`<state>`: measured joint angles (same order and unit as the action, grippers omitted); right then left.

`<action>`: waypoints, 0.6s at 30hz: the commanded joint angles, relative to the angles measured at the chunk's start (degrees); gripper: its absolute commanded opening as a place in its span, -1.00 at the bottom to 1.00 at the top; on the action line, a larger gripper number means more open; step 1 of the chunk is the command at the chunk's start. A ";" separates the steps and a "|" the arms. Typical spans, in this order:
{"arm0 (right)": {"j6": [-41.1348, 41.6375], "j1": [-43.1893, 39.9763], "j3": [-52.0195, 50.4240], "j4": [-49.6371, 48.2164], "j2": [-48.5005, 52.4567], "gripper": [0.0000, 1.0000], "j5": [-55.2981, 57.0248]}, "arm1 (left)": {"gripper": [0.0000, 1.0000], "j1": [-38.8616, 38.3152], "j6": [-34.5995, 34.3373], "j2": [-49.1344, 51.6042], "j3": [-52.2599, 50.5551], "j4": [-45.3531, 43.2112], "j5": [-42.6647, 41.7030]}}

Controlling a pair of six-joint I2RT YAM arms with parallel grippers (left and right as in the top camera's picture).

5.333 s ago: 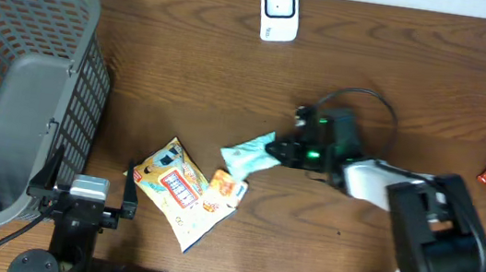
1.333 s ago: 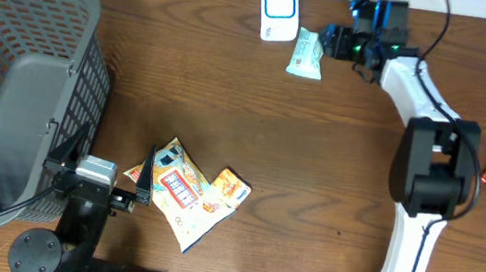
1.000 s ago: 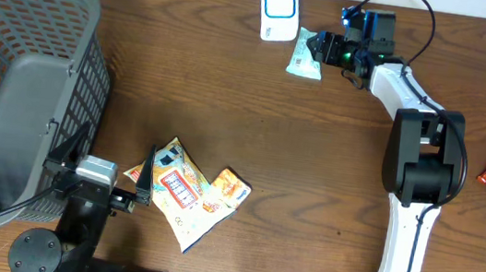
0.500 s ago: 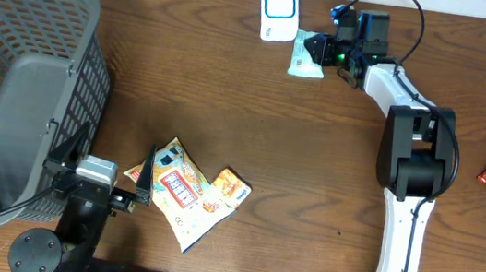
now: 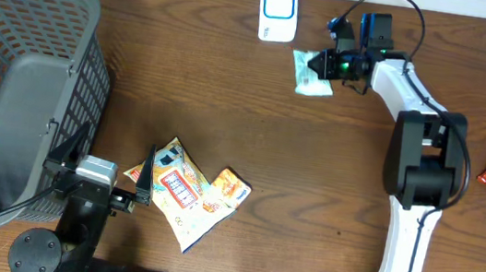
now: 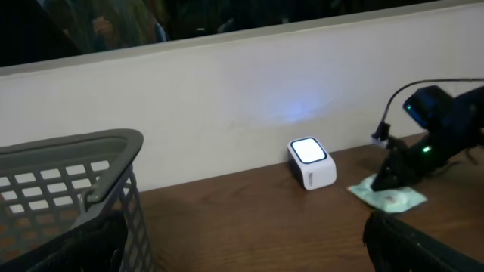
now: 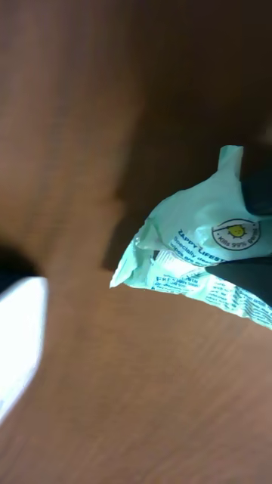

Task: Scan the item barcode
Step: 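Hold the mint-green pack in front of the scanner, rotating it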

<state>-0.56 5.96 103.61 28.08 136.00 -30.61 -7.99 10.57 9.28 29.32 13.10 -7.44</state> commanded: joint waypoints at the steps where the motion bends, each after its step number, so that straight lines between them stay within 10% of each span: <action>1: -2.12 0.13 -0.22 3.80 -11.26 -0.98 5.53 | 0.99 -0.17 0.76 -0.11 -0.39 -0.07 -0.48; 18: -14.36 15.02 -0.22 26.60 -45.24 -0.98 17.68 | 0.99 -0.17 0.76 -4.63 -0.39 -0.04 -0.50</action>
<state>-11.00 19.03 102.94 52.07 95.07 -13.65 -7.99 10.57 7.51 29.32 13.15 -7.44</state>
